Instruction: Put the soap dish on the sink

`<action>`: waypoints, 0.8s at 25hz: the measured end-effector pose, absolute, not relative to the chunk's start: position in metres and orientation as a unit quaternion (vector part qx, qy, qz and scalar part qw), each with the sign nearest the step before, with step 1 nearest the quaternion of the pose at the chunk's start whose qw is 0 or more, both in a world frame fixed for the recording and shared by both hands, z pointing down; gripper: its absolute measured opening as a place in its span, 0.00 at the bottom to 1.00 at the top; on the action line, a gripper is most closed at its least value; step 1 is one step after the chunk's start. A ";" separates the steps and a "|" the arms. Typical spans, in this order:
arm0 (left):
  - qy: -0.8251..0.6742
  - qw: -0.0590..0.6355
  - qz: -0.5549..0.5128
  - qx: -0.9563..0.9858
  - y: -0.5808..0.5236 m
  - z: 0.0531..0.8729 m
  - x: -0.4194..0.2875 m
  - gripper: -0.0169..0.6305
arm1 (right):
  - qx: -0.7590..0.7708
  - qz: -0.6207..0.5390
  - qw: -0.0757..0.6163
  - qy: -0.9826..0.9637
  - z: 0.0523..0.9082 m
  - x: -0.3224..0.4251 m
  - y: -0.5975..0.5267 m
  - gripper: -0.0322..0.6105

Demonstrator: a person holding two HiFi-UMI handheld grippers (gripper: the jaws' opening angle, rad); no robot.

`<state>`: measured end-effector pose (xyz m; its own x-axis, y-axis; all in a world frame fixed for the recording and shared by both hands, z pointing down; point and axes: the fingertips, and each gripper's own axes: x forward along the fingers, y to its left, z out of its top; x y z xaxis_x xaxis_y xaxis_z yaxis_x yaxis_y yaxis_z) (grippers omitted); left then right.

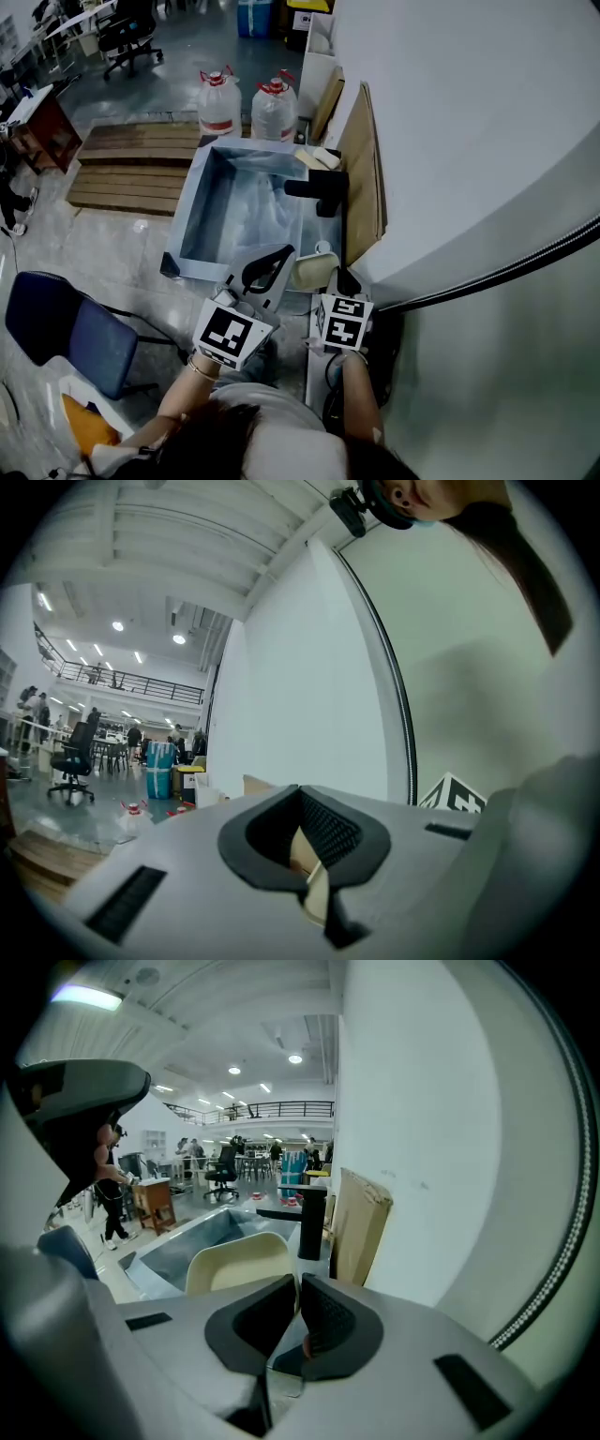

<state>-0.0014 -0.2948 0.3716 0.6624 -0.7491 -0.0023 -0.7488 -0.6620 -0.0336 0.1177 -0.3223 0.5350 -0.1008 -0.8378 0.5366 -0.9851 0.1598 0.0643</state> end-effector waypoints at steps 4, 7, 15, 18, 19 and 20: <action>0.408 0.016 -0.010 -0.913 -0.299 0.374 0.000 0.04 | 0.629 0.163 0.240 -0.721 0.547 0.121 -0.329 0.11; 0.410 0.001 -0.013 -0.912 -0.301 0.378 0.000 0.04 | 0.627 0.174 0.248 -0.718 0.558 0.121 -0.332 0.11; 0.406 -0.003 -0.020 -0.914 -0.309 0.384 0.001 0.04 | 0.621 0.189 0.267 -0.712 0.586 0.122 -0.341 0.11; 0.402 0.008 -0.023 -0.915 -0.312 0.385 0.002 0.04 | 0.618 0.198 0.274 -0.710 0.595 0.123 -0.344 0.11; 0.402 0.005 -0.024 -0.915 -0.313 0.386 0.002 0.04 | 0.616 0.197 0.276 -0.711 0.596 0.122 -0.346 0.11; 0.403 -0.002 -0.026 -0.915 -0.314 0.387 0.001 0.04 | 0.614 0.197 0.278 -0.712 0.597 0.122 -0.348 0.11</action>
<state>0.0012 -0.3145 0.3873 0.6732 -0.7379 0.0486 -0.7381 -0.6745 -0.0175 0.1216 -0.3480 0.5973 -0.0913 -0.7646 0.6380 -0.9837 0.1688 0.0615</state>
